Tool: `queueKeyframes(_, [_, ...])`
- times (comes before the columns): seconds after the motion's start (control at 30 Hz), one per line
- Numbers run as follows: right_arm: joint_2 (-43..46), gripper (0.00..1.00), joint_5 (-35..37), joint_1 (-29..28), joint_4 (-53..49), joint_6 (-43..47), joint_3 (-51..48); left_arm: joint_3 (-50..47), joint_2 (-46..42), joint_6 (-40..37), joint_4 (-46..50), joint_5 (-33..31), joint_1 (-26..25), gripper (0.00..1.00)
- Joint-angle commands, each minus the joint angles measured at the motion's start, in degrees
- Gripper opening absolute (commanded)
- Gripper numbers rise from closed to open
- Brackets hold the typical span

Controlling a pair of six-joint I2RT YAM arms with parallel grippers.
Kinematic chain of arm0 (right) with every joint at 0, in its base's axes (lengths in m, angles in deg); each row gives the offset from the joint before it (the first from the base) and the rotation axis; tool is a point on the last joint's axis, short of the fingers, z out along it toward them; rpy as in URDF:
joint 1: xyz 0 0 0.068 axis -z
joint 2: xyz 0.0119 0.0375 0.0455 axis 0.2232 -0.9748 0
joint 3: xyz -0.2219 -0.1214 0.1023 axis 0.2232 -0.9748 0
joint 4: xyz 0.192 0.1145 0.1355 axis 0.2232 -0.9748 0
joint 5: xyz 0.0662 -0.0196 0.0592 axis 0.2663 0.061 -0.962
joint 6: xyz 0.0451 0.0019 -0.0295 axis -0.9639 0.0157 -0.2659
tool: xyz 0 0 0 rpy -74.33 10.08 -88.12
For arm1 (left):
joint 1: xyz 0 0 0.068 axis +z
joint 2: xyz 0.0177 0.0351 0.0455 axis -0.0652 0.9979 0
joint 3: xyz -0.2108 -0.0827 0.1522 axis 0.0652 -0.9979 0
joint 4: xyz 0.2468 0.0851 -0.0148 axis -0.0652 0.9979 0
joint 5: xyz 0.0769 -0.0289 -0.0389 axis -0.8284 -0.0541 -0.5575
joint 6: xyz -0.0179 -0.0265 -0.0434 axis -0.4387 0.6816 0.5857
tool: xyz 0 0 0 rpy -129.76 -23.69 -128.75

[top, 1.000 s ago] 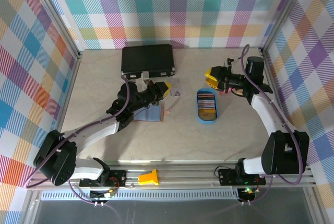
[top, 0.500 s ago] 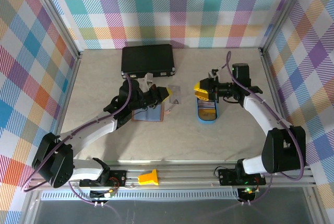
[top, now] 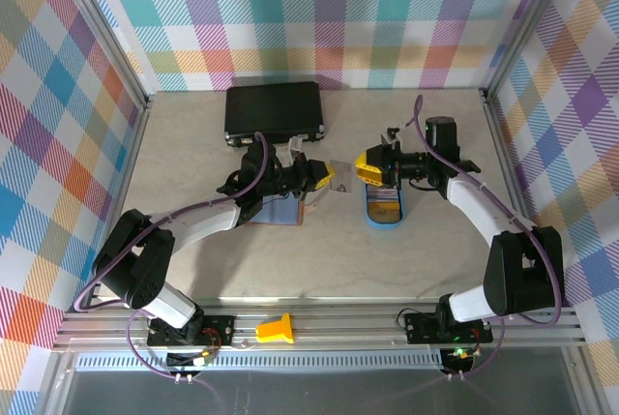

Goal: Put the credit cards into the card holder

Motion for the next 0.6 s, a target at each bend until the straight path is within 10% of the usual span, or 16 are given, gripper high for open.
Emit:
queueKeyframes(0.0, [1.4, 0.41, -1.3, -0.1, 3.6, -2.1, -0.9, 1.0, -0.7, 0.7, -1.8, 0.8, 0.3, 0.0])
queueKeyframes(0.57, [1.6, 0.4, 3.4, -0.5, 5.0, -6.1, -2.9, -0.3, -3.3, 2.4, -4.4, -0.8, 0.1, 0.0])
